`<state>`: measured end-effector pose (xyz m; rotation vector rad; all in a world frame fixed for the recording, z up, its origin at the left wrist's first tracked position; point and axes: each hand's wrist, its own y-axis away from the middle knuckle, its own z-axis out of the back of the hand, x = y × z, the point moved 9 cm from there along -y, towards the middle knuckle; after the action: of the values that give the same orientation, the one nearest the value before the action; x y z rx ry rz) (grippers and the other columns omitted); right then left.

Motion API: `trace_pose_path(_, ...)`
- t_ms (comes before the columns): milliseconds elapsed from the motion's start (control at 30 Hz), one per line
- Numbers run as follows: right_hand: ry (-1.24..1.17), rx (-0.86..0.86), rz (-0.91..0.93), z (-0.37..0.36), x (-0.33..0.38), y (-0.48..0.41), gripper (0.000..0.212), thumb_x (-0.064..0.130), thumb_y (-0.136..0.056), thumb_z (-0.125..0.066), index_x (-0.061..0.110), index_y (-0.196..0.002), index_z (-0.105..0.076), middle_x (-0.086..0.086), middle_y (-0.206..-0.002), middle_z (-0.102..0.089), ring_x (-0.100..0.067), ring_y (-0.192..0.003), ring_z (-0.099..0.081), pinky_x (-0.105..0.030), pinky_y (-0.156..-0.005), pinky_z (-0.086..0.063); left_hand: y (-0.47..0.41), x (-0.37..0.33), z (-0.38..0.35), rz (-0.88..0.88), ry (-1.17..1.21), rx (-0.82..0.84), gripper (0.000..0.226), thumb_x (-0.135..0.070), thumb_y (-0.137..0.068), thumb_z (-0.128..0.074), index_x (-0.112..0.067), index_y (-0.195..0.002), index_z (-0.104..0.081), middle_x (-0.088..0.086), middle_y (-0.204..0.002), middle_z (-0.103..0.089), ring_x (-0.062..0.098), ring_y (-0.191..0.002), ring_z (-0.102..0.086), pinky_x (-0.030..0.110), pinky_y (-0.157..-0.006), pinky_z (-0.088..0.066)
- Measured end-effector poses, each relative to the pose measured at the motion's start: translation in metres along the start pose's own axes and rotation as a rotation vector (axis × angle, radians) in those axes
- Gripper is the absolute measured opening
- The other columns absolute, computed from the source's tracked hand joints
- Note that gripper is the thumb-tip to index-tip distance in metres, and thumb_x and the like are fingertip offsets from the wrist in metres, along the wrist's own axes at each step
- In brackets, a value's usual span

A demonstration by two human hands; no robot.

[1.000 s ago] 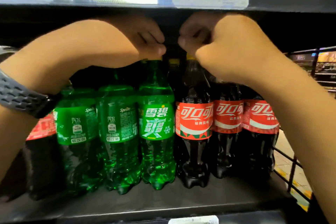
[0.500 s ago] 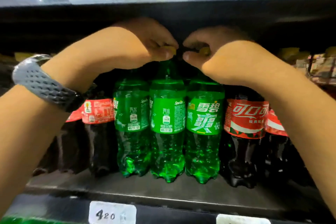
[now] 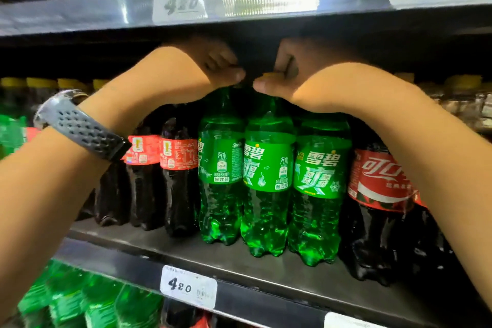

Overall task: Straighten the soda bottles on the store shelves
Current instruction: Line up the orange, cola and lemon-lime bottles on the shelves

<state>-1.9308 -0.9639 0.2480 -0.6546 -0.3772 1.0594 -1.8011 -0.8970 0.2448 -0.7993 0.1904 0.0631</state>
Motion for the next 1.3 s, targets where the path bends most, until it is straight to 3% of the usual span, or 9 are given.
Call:
trace_pose_path(67,0.023,-0.030,-0.039,-0.002,0.000,-0.002,0.044,0.060,-0.080,-0.061,0.018,-0.087,-0.049,0.002,-0.075,-0.050,-0.023,-0.077,-0.053,-0.031,-0.059,-0.037,-0.001,0.002,-0.001,0.002,-0.059,0.010,0.052,-0.069,-0.068,-0.055,-0.026,-0.094,-0.067,-0.009,-0.084,-0.069,0.016,-0.079,-0.067,0.044,-0.077,-0.056)
trace_pose_path(200,0.107,-0.100,-0.106,-0.004,-0.003,-0.006,0.049,0.070,-0.074,-0.058,0.023,-0.079,-0.045,-0.002,-0.080,-0.048,-0.025,-0.080,-0.049,-0.034,-0.071,-0.044,-0.007,0.009,-0.001,0.003,-0.031,0.045,0.030,-0.045,-0.085,-0.064,-0.018,-0.094,-0.070,0.003,-0.089,-0.072,0.022,-0.085,-0.068,0.044,-0.084,-0.054)
trace_pose_path(267,0.133,-0.130,-0.118,-0.004,-0.004,-0.008,0.054,0.073,-0.072,-0.056,0.022,-0.074,-0.042,-0.002,-0.080,-0.048,-0.026,-0.080,-0.049,-0.036,-0.073,-0.046,-0.011,0.014,-0.004,-0.029,0.044,0.123,0.018,-0.030,-0.093,-0.059,-0.018,-0.100,-0.070,0.003,-0.095,-0.073,0.014,-0.086,-0.068,0.032,-0.085,-0.055)
trace_pose_path(367,0.158,-0.159,-0.145,-0.004,-0.008,-0.008,0.058,0.079,-0.068,-0.054,0.023,-0.070,-0.039,0.002,-0.077,-0.048,-0.026,-0.080,-0.051,-0.037,-0.072,-0.046,-0.009,0.017,-0.013,-0.085,0.157,0.290,0.022,-0.019,-0.096,-0.053,-0.021,-0.114,-0.065,-0.010,-0.099,-0.068,-0.004,-0.079,-0.065,0.008,-0.067,-0.049)
trace_pose_path(567,0.175,-0.229,-0.180,-0.002,-0.011,-0.004,0.055,0.078,-0.065,-0.056,0.025,-0.072,-0.046,0.012,-0.070,-0.049,-0.023,-0.076,-0.053,-0.034,-0.064,-0.043,-0.011,0.024,-0.025,-0.182,0.380,0.462,0.039,-0.014,-0.092,-0.054,-0.017,-0.131,-0.055,-0.003,-0.124,-0.064,0.005,-0.106,-0.061,0.020,-0.082,-0.053)
trace_pose_path(733,0.144,-0.235,-0.203,-0.002,-0.014,-0.002,0.054,0.079,-0.061,-0.054,0.026,-0.072,-0.051,0.013,-0.072,-0.055,-0.018,-0.071,-0.056,-0.033,-0.065,-0.046,-0.017,0.026,-0.024,-0.262,0.352,0.333,0.022,-0.019,-0.092,-0.059,-0.022,-0.113,-0.064,0.004,-0.109,-0.070,0.016,-0.091,-0.065,0.025,-0.082,-0.052)
trace_pose_path(900,0.080,-0.187,-0.218,-0.004,-0.016,-0.002,0.055,0.079,-0.058,-0.052,0.027,-0.075,-0.054,0.013,-0.074,-0.061,-0.008,-0.069,-0.058,-0.030,-0.065,-0.047,-0.019,0.022,-0.019,-0.286,0.215,0.192,0.020,-0.031,-0.088,-0.064,-0.019,-0.104,-0.070,0.002,-0.098,-0.071,0.018,-0.093,-0.065,0.037,-0.087,-0.050)
trace_pose_path(1100,0.094,-0.126,-0.184,-0.007,-0.015,-0.003,0.050,0.070,-0.068,-0.054,0.025,-0.088,-0.057,0.009,-0.076,-0.063,-0.008,-0.068,-0.058,-0.023,-0.063,-0.043,-0.017,0.019,-0.015,-0.274,0.161,0.111,0.016,-0.037,-0.087,-0.065,-0.026,-0.097,-0.069,-0.006,-0.092,-0.071,0.010,-0.086,-0.065,0.026,-0.080,-0.049)
trace_pose_path(1300,0.039,-0.097,-0.149,-0.009,-0.013,-0.002,0.049,0.069,-0.069,-0.054,0.026,-0.092,-0.052,0.008,-0.086,-0.062,-0.017,-0.079,-0.059,-0.039,-0.074,-0.050,-0.013,0.024,-0.017,-0.219,0.335,0.144,0.025,-0.038,-0.082,-0.069,-0.022,-0.102,-0.069,-0.004,-0.096,-0.072,0.013,-0.091,-0.067,0.028,-0.086,-0.050)
